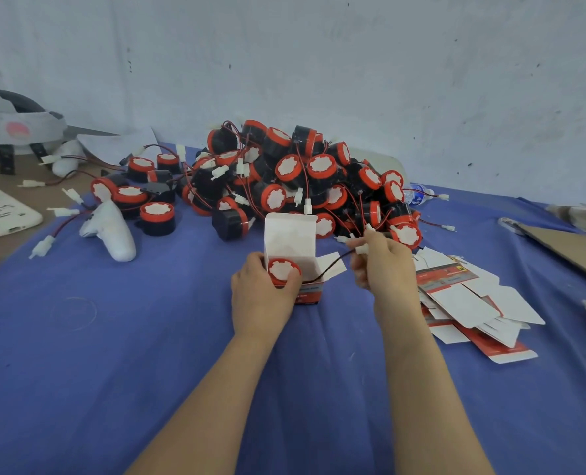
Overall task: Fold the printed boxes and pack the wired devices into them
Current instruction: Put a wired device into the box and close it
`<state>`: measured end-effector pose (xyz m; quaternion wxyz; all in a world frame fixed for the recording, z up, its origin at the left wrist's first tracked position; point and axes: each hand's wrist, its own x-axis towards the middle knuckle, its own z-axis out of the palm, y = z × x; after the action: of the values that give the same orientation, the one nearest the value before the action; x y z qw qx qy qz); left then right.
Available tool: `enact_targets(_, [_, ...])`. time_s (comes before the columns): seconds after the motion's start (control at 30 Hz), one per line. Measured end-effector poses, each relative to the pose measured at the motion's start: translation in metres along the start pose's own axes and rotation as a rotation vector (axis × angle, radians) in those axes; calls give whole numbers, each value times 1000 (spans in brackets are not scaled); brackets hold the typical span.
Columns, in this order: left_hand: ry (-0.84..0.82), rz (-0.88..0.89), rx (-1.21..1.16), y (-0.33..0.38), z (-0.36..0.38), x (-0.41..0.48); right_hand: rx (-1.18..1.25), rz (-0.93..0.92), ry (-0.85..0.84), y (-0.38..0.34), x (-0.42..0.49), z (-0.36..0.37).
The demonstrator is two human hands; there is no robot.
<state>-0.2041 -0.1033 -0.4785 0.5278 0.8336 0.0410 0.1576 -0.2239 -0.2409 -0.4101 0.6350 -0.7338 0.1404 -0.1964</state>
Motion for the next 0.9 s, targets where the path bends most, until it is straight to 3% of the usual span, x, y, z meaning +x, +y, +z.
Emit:
enact_targets(0.1, [4, 0, -3, 0, 0, 0, -23, 99, 49, 6, 8, -5])
enact_targets(0.3, [8, 3, -1, 0, 1, 0, -106, -59, 96, 15, 10, -3])
enact_targets(0.47, [25, 15, 12, -1, 1, 0, 337, -5, 91, 18, 2, 6])
enact_targets(0.53, [25, 21, 15, -1, 1, 0, 372, -23, 62, 20, 1, 9])
enact_targets(0.77, [16, 17, 4, -1, 1, 0, -547, -444, 169, 30, -6, 23])
enact_targets(0.9, [24, 21, 12, -1, 1, -1, -895, -444, 137, 26, -3, 20])
